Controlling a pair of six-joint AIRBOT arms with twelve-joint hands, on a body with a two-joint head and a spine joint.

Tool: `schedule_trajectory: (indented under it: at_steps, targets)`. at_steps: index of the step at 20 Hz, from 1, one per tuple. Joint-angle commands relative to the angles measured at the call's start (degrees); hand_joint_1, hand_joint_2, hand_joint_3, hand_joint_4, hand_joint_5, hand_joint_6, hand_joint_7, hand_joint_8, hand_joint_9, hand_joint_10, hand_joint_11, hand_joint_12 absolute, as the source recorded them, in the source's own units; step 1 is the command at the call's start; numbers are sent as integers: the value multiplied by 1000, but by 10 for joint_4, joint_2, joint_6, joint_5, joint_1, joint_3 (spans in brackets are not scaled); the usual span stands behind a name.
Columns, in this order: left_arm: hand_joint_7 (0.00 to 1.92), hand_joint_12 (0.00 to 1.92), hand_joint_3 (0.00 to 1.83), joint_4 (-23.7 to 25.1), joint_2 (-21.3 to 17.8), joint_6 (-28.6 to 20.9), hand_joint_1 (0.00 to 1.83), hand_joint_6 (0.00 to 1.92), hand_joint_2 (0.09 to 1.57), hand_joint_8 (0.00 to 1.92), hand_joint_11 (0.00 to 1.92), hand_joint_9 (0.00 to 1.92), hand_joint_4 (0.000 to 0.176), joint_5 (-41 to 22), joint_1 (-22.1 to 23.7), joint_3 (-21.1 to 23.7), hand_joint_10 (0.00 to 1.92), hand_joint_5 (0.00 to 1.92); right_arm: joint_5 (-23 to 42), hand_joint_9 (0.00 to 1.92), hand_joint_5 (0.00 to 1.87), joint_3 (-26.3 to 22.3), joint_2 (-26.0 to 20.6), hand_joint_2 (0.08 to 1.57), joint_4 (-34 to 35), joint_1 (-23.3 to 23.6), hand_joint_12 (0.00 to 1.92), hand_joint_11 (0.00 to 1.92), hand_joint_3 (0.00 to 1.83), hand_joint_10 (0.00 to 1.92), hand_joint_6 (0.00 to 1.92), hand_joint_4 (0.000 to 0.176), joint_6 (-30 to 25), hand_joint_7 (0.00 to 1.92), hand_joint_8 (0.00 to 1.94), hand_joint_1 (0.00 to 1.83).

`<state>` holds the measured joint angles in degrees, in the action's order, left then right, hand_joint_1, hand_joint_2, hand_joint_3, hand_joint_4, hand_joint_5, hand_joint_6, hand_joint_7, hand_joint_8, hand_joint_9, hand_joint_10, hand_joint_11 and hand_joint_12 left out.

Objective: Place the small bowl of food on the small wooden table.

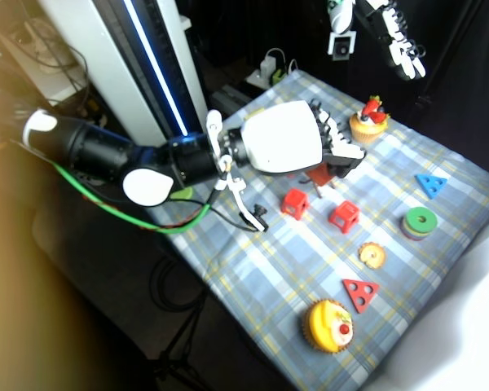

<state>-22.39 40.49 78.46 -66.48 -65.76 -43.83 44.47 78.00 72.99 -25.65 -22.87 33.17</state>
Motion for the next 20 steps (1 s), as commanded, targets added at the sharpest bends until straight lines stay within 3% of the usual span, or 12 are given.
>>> schedule_trajectory:
  at_steps: [1, 2, 5, 6, 7, 8, 10, 11, 13, 14, 17, 20]
  targets:
    - [194, 0, 1, 5, 1, -4, 36, 0, 1232, 0, 0, 138, 154, -70, 7, -5, 0, 203, 60, 829, 1008, 2, -3, 1089, 14, 9, 1462, 277, 1, 451, 894, 77, 0, 947, 465, 1092]
    - [198, 0, 0, 5, 1, -4, 76, 4, 1228, 2, 0, 151, 155, -70, 8, -5, 5, 214, 60, 717, 874, 2, -3, 1044, 14, 10, 1343, 113, 0, 290, 346, 24, 0, 885, 197, 1052]
    - [182, 0, 0, 7, 0, -4, 81, 3, 1223, 0, 0, 153, 168, -70, 9, -6, 4, 213, 60, 622, 854, 2, -3, 1010, 14, 13, 1209, 4, 0, 68, 28, 35, 0, 773, 13, 1047]
    - [176, 0, 0, 8, 0, -4, 76, 0, 1227, 0, 0, 151, 163, -68, 11, -6, 3, 207, 60, 633, 819, 1, -3, 1004, 14, 13, 1290, 29, 0, 44, 5, 72, 0, 713, 2, 1030]
    - [164, 0, 2, 9, 0, -4, 54, 2, 1233, 0, 0, 134, 148, -66, 13, -7, 0, 213, 60, 907, 748, 0, -3, 984, 14, 13, 1293, 394, 0, 121, 0, 43, 0, 852, 31, 1106]
    - [164, 0, 2, 10, 0, -4, 54, 2, 1233, 0, 0, 134, 148, -65, 14, -7, 0, 213, 60, 907, 748, -1, -3, 984, 14, 13, 1293, 394, 0, 121, 0, 43, 0, 852, 31, 1106]
    - [195, 0, 0, 10, 0, -4, 65, 7, 1229, 11, 0, 155, 147, -65, 14, -7, 8, 231, 60, 1102, 705, -3, -3, 967, 14, 13, 1143, 379, 0, 81, 0, 0, 0, 1013, 10, 1202]
    - [182, 0, 2, 10, 0, -4, 72, 2, 1234, 3, 0, 149, 146, -65, 14, -7, 4, 214, 60, 1119, 697, -3, -3, 957, 14, 13, 1175, 442, 0, 44, 0, 27, 0, 815, 0, 1223]
    - [180, 0, 1, 10, 0, -5, 70, 4, 1233, 2, 0, 153, 141, -66, 15, -6, 6, 218, 60, 1147, 685, -5, -6, 959, 14, 13, 1165, 517, 0, 40, 0, 29, 0, 763, 0, 1228]
    - [165, 0, 0, 10, 0, -6, 83, 3, 1232, 0, 0, 147, 141, -68, 15, -6, 2, 219, 60, 1180, 683, -8, -9, 969, 15, 13, 1226, 314, 2, 22, 1, 32, 0, 899, 194, 1254]
    - [205, 0, 0, 10, -4, -11, 164, 8, 1220, 9, 0, 169, 111, -84, 15, -5, 7, 256, 68, 876, 497, -22, -36, 967, 19, 13, 1192, 402, 0, 0, 0, 18, 1, 812, 7, 1104]
    - [170, 0, 0, 11, -17, -12, 196, 1, 1191, 0, 0, 139, 148, -117, 15, 1, 1, 213, 103, 685, 428, -46, -95, 947, 48, 9, 1090, 329, 0, 0, 2, 15, 12, 615, 1, 1030]
